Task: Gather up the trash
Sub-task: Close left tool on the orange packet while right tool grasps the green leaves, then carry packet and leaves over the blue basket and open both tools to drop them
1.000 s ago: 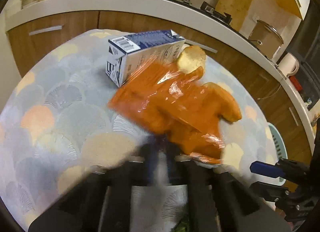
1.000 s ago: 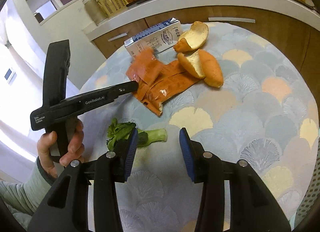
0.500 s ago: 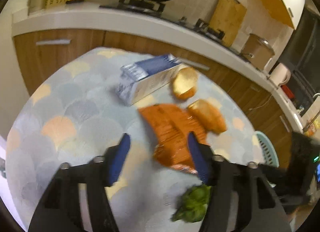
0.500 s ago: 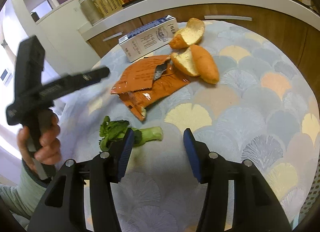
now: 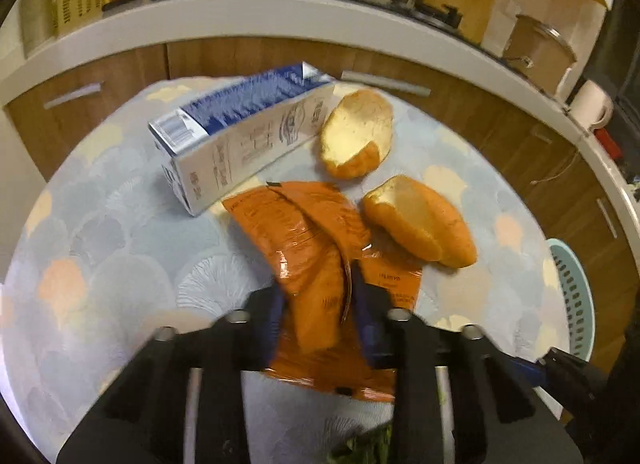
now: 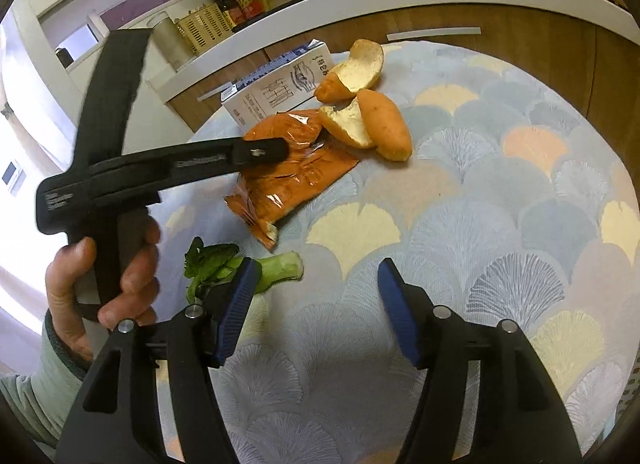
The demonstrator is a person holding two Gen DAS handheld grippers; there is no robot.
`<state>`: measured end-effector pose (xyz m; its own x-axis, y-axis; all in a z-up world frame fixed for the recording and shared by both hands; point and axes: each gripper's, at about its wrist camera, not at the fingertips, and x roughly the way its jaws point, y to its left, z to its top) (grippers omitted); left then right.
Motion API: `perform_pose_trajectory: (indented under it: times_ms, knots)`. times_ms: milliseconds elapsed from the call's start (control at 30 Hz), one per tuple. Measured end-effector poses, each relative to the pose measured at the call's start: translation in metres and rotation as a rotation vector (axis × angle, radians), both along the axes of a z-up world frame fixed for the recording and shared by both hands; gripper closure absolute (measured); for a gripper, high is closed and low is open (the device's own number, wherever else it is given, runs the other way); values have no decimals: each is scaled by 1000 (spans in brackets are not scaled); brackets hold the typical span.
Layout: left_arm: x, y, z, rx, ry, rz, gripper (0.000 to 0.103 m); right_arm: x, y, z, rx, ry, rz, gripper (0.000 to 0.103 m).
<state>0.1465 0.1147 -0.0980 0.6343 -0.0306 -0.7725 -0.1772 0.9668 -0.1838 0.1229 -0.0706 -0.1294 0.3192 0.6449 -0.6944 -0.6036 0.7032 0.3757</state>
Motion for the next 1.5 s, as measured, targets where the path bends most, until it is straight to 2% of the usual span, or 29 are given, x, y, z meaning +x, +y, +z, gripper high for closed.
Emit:
perform_pose_trajectory:
  times_ms: [33,100,233,400,567,667,833,900,1000,1100,1267,1367,1433,1500]
  knots:
    - [-5,3,4,-5,-17,-3,84,-1,2,1,-8,-12,-2,44]
    - [-13,5,12,-35,-58,-25,103,-7,6,5,-32,-49,4,44]
    - [-26,13,16,-60,-84,-30,103,-15,21,8,-71,-80,39,44]
    - [-45,22,14,-114,-121,-51,103,-9,33,4,-73,-49,65,44]
    - [-68,34,13,-173,-160,-73,103,7,35,2,8,42,95,44]
    - [-79,42,13,-169,-167,-61,103,0,39,2,38,73,159,43]
    - [-94,57,12,-179,-179,-31,103,-39,38,9,-32,0,205,44]
    - [-99,63,11,-190,-185,-22,103,-60,38,12,-45,-19,258,44]
    - [-105,69,11,-209,-195,-17,103,-93,42,23,-88,-116,314,46]
    - [-108,69,10,-213,-198,-20,103,-84,50,29,-144,-185,225,46]
    - [-108,62,10,-227,-202,-56,103,-62,69,16,-198,-190,164,47]
    - [-109,57,10,-227,-204,-73,103,-58,80,4,-223,-172,149,58]
    - [-110,54,10,-228,-203,-80,103,-57,84,1,-233,-170,148,75]
    - [-112,52,12,-233,-206,-87,103,-57,87,1,-252,-188,147,83]
